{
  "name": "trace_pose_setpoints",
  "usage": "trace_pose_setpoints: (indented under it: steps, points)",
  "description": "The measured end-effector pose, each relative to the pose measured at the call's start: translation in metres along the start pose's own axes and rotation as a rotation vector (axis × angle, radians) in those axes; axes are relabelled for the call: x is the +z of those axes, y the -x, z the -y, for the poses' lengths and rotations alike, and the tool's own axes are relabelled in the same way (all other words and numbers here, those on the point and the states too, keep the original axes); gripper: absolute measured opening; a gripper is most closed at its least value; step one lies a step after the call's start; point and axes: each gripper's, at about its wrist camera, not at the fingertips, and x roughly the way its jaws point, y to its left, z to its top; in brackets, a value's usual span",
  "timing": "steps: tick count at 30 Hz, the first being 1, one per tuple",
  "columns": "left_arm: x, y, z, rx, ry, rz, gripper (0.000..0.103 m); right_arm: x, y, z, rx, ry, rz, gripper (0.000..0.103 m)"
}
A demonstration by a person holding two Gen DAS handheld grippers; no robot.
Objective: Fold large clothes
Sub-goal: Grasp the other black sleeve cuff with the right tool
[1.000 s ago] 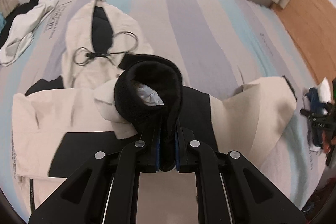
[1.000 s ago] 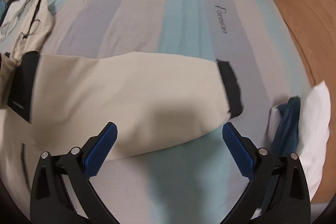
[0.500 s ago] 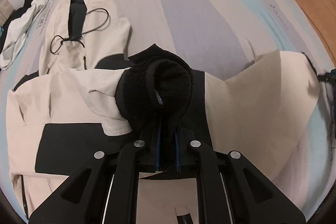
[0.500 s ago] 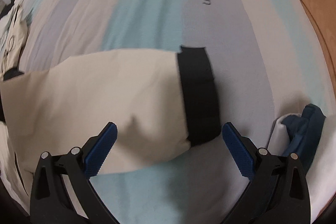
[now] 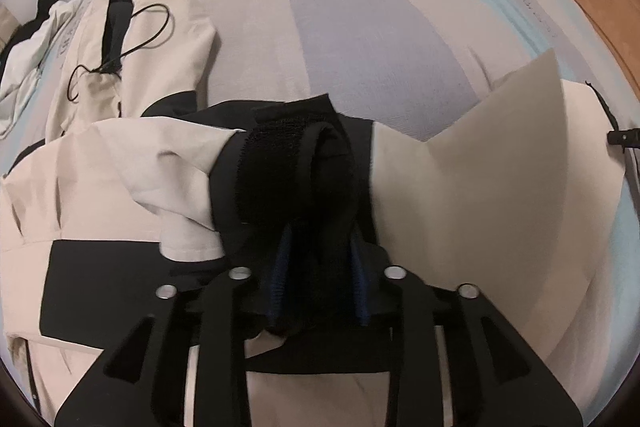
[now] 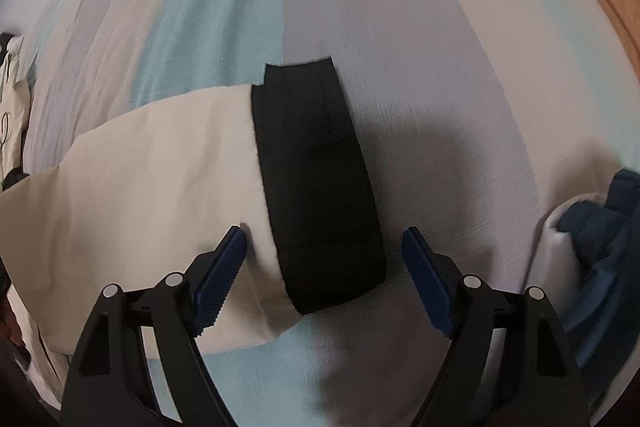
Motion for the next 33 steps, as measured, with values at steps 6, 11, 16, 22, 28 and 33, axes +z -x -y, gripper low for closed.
trace_pose_setpoints:
  steps: [6,11,16,22,28,33]
  points:
    - [0.000,0.013,0.014,-0.055,0.001,0.031,0.062,-0.009,-0.006,0.006,0.029,-0.058,-0.007,0.066]
    - [0.002,0.030,0.010,-0.061,0.010,0.071,0.081,-0.017,0.000,0.014,0.068,-0.110,-0.012,0.056]
    - [0.003,0.044,0.000,-0.047,0.017,0.088,0.083,-0.031,0.021,0.004,0.046,-0.118,0.026,0.051]
    - [0.007,0.059,-0.025,-0.017,0.020,0.107,0.085,-0.042,0.072,-0.020,0.061,-0.093,0.126,0.051]
    - [0.015,0.083,-0.065,0.020,0.034,0.140,0.085,-0.053,0.128,-0.069,0.103,-0.035,0.214,0.050]
    - [0.014,0.100,-0.097,0.057,0.028,0.165,0.086,-0.065,0.155,-0.140,0.152,-0.017,0.236,0.050]
